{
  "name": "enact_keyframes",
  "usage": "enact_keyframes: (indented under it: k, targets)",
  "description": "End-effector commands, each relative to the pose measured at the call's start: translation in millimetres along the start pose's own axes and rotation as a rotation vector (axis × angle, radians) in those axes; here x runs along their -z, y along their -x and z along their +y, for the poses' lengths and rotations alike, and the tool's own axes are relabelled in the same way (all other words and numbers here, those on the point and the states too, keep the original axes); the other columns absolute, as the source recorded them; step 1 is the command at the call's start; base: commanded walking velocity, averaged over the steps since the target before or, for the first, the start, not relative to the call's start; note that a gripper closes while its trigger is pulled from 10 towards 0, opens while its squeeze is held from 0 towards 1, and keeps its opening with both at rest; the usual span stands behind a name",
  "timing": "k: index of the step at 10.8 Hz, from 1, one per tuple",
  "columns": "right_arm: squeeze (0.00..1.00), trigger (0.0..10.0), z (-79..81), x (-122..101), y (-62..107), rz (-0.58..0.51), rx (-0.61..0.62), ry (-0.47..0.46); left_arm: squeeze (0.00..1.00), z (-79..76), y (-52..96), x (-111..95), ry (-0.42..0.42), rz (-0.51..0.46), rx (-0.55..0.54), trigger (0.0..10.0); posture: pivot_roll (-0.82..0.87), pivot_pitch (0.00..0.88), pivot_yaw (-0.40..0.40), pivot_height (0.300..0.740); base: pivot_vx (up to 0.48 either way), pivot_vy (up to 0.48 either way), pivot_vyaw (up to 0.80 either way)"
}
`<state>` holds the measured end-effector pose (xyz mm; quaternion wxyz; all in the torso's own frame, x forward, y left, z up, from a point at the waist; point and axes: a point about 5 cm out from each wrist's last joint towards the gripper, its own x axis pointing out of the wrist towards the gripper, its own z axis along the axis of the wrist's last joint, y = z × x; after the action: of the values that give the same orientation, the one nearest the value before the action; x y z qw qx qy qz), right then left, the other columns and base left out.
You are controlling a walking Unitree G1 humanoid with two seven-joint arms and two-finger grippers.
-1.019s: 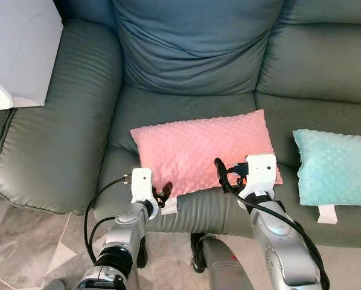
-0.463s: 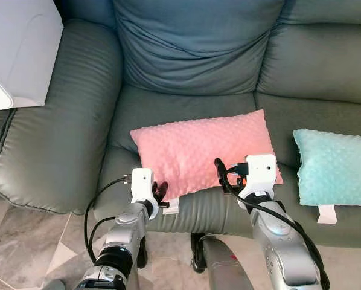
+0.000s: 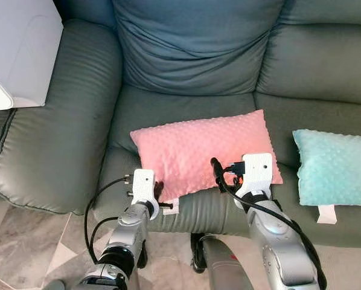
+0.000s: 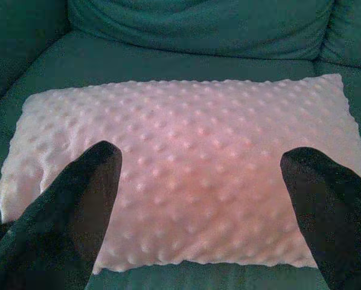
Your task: Move the pillow to the sofa
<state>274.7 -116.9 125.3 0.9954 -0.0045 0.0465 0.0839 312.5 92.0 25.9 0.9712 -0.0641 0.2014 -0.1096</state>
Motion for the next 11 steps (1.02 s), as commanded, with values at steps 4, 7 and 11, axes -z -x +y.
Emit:
enact_keyframes:
  k: [4,7,11]
  targets:
    - [0.0,10.0,1.1,3.2,3.6,0.02,0.001,-0.004,0.0,10.6,-0.5,-6.8,-0.001,-0.065,-0.087,0.0,-0.21,0.399,-0.033,0.74,0.0,0.0,0.0]
    - [0.0,10.0,1.6,3.2,3.9,0.02,0.001,-0.004,0.0,17.0,-3.7,-18.8,-0.002,-0.105,-0.132,0.0,-0.21,0.396,-0.032,0.74,0.0,0.0,0.0]
    - [0.0,10.0,0.9,4.1,3.7,0.021,0.004,-0.002,0.0,29.9,-4.5,-28.1,-0.02,-0.13,-0.22,0.0,-0.21,0.392,-0.032,0.74,0.0,0.0,0.0]
